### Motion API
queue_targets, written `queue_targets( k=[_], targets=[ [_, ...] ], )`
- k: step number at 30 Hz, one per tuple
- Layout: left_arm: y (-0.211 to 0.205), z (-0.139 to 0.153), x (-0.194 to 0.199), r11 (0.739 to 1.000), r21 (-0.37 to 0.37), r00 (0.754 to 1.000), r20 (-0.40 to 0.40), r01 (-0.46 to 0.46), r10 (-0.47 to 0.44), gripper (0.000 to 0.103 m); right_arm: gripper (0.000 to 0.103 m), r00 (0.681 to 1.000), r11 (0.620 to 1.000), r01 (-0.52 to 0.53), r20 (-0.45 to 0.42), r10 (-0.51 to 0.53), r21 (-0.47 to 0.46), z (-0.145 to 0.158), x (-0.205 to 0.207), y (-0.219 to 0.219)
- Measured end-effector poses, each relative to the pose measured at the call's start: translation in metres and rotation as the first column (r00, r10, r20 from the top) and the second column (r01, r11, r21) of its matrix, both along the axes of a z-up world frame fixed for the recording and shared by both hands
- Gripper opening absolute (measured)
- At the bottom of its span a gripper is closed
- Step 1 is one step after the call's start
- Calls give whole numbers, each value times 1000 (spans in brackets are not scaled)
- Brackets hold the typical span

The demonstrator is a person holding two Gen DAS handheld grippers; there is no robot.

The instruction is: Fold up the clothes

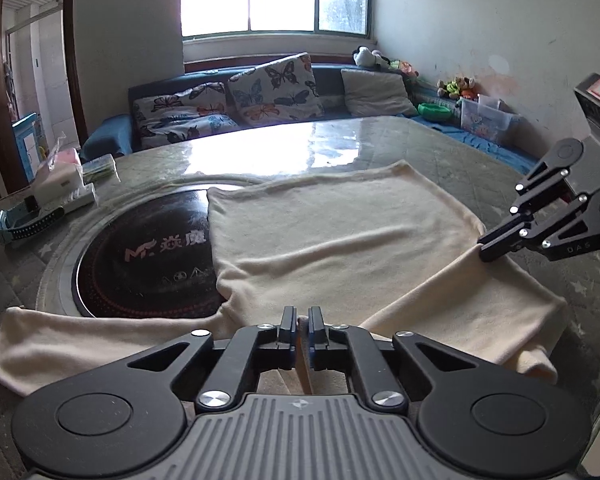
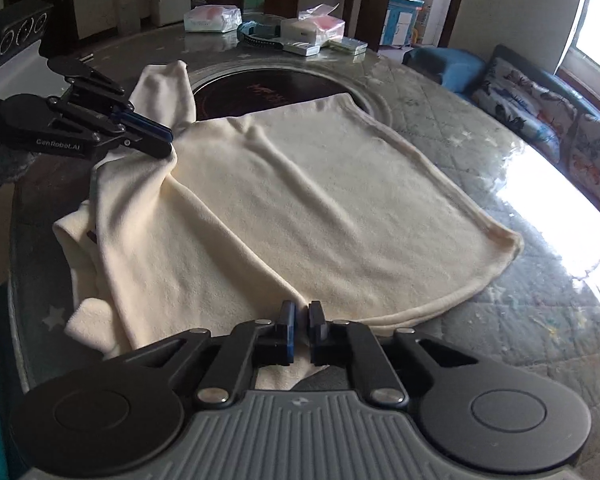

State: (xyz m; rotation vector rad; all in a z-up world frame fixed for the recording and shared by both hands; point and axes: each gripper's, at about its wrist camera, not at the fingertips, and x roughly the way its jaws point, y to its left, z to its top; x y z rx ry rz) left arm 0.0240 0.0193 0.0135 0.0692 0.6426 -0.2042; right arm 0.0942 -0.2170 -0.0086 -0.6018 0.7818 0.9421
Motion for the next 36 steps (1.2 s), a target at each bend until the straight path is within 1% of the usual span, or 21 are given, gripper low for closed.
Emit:
queue_targets(
  k=[2, 4, 6, 8, 9, 10, 12, 13, 16, 17, 19, 21, 22, 24, 26, 28, 30, 33, 36],
  targets=[
    [0, 3, -1, 1000, 4, 1000, 30, -1, 1, 3, 4, 999, 1000, 27, 24, -27, 6, 5, -3, -7],
    [-1, 3, 1, 1000, 12, 999, 39, 0, 0, 2, 4, 996, 997, 76, 38, -77, 24, 10, -5, -17],
    [-4, -3, 7, 999, 38, 999, 35, -12, 11, 2, 4, 992, 992, 118, 31, -119, 46, 10, -4, -24],
    [-3, -10, 14, 997, 60, 999, 16, -43, 42, 3, 5, 985, 984, 168, 36, -170, 51, 0, -4, -28],
    [-1, -12, 17, 997, 57, 999, -1, -54, 54, 5, 6, 981, 980, 188, 35, -190, 62, -3, -3, -29],
    [1, -12, 18, 997, 46, 998, -11, -66, 67, 5, 6, 978, 976, 205, 33, -208, 76, -4, -3, -30],
    [5, -7, 13, 997, 21, 998, -1, -70, 70, 5, 16, 968, 963, 240, 39, -246, 120, -1, -4, -33],
    [4, -4, 10, 998, 12, 998, 9, -57, 57, 5, 16, 965, 957, 252, 37, -260, 142, 1, -6, -35],
    [-1, 2, -1, 1000, -19, 1000, 28, -13, 14, 5, 17, 959, 950, 263, 63, -277, 167, 8, -20, -37],
    [-4, 2, -3, 1000, -30, 1000, 30, 8, -7, 5, 17, 959, 948, 265, 59, -278, 175, 8, -27, -37],
    [-11, -2, -6, 998, -40, 999, 24, 49, -48, 6, 17, 960, 945, 266, 41, -278, 191, 5, -42, -36],
    [-17, -9, -6, 997, -36, 998, 3, 70, -70, 6, 17, 959, 945, 269, 44, -281, 187, 1, -53, -35],
    [-18, -13, -4, 997, -32, 998, -14, 68, -68, 6, 17, 956, 943, 280, 35, -291, 181, -4, -59, -34],
    [-15, -15, -6, 998, -29, 998, -19, 61, -61, 7, 17, 949, 938, 308, 17, -315, 160, -14, -68, -35],
    [-13, -17, -7, 998, -27, 998, -24, 54, -55, 7, 17, 947, 938, 311, 27, -319, 153, -15, -72, -35],
    [-9, -19, -8, 999, -24, 999, -28, 46, -47, 8, 17, 947, 939, 305, 53, -317, 160, -6, -74, -35],
    [-4, -19, -10, 999, -25, 999, -30, 22, -22, 10, 17, 945, 936, 304, 67, -320, 177, -1, -68, -31],
    [7, -16, -15, 999, -48, 999, -28, -19, 17, 10, 17, 938, 930, 316, 83, -335, 188, -1, -53, -22],
    [21, -10, -24, 996, -55, 997, -13, -72, 71, 11, 17, 936, 928, 333, 59, -347, 166, -15, -37, -12]
  ],
)
